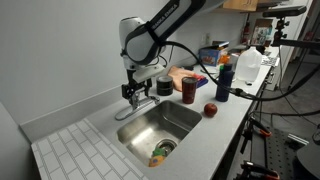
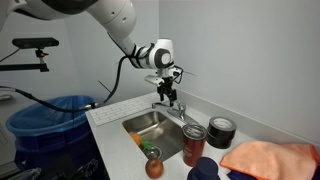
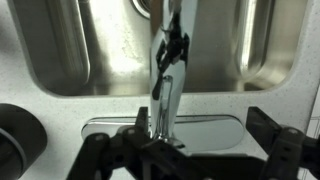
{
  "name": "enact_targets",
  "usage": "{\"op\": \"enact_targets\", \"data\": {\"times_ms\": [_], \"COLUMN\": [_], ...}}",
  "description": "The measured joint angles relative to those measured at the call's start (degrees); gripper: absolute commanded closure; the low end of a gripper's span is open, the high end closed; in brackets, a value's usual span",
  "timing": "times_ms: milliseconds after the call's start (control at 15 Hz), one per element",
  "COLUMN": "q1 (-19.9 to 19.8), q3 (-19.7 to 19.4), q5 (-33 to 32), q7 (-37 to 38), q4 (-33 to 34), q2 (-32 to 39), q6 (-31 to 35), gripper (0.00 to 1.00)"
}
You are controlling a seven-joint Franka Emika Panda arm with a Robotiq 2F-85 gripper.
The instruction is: Slide the spout to the right, then open the faucet
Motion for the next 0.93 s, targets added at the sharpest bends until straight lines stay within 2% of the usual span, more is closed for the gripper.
{"op": "enact_targets", "data": {"times_ms": [333,933], "q1": [-0.02,-1.0], "q3": [0.0,0.05], "q5": [0.51,5.69], "q7": [0.0,-0.04], "q4": [1.93,3.03], "q2": [0.02,0.24], "q6": [3.04,10.01], "gripper": [0.0,0.0]}}
